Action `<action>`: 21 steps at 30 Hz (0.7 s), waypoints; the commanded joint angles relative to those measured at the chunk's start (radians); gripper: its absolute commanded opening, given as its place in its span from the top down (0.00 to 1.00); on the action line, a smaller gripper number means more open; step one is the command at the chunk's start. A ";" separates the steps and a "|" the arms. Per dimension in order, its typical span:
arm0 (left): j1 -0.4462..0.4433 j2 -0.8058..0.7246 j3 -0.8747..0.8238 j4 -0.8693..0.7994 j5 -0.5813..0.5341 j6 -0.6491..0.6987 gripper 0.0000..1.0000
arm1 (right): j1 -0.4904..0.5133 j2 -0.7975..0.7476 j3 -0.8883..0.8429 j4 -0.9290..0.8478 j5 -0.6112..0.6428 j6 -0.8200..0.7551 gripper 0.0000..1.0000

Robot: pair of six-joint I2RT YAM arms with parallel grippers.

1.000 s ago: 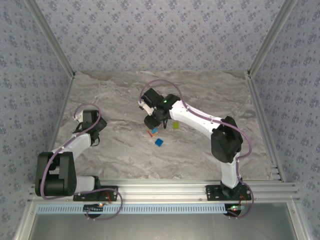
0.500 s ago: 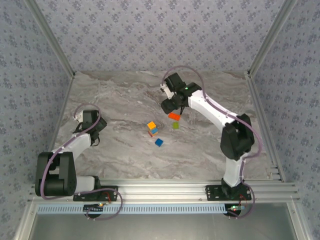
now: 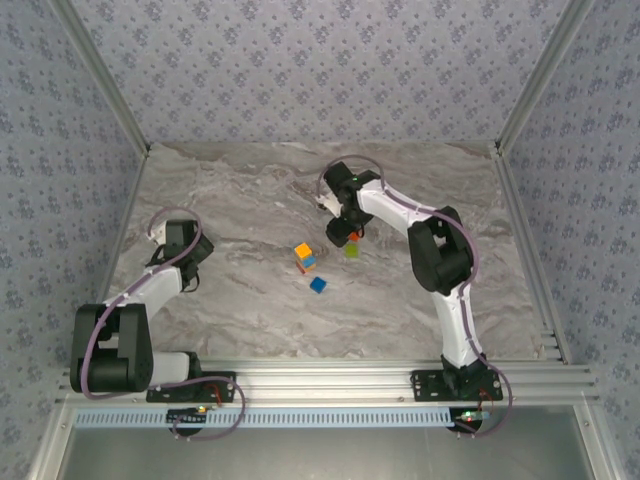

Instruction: Assemble a carrot with lego

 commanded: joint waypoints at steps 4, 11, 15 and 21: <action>-0.008 0.008 0.026 -0.017 -0.017 0.014 0.16 | -0.022 0.048 0.036 -0.023 -0.025 -0.074 0.27; -0.006 0.013 0.031 -0.020 -0.018 0.014 0.16 | -0.040 0.092 0.068 -0.044 -0.073 -0.112 0.28; -0.006 0.014 0.031 -0.021 -0.018 0.015 0.16 | -0.044 0.117 0.095 -0.059 -0.085 -0.125 0.28; -0.007 0.018 0.035 -0.024 -0.016 0.017 0.16 | -0.045 0.151 0.127 -0.079 -0.083 -0.151 0.30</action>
